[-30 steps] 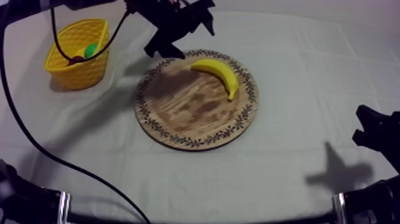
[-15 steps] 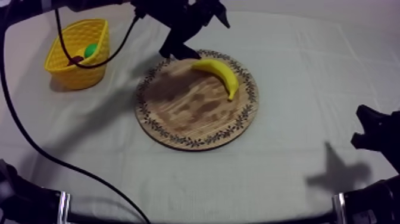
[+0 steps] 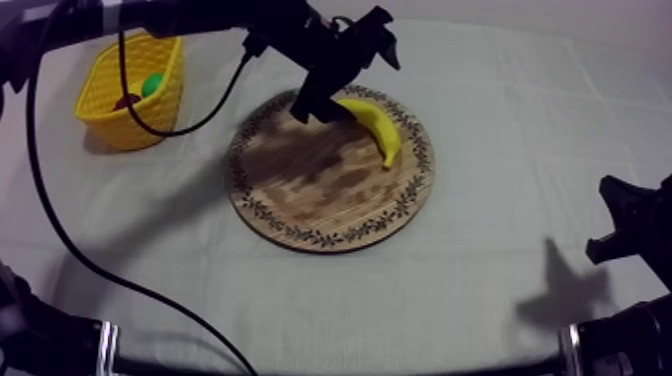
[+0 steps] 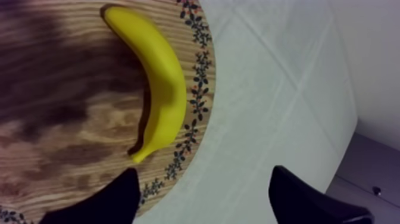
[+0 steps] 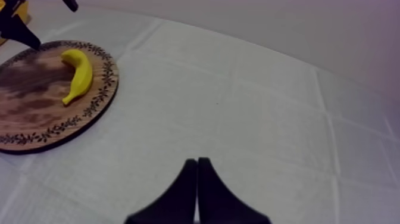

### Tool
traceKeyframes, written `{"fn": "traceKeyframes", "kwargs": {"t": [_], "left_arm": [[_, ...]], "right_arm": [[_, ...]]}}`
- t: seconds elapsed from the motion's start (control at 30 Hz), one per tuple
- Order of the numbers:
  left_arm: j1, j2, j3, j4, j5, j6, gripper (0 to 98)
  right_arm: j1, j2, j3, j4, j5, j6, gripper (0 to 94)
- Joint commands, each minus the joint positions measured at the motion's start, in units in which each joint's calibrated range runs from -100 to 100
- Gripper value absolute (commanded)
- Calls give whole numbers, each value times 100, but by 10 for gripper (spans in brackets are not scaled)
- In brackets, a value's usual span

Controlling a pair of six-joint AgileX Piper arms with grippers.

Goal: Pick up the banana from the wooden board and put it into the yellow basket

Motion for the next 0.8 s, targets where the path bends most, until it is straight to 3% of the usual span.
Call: {"fn": "traceKeyframes", "kwargs": {"t": [0.0,0.3,0.77], "left_arm": [[4,128,-48,9,-2,9,792],[-37,627,-269,41,139,-3,782],[-195,1256,-820,123,198,-113,715]], "right_arm": [[-1,0,-5,-1,7,-49,3],[-1,0,-5,-1,7,-277,3],[-1,0,-5,-1,7,-83,3]]}}
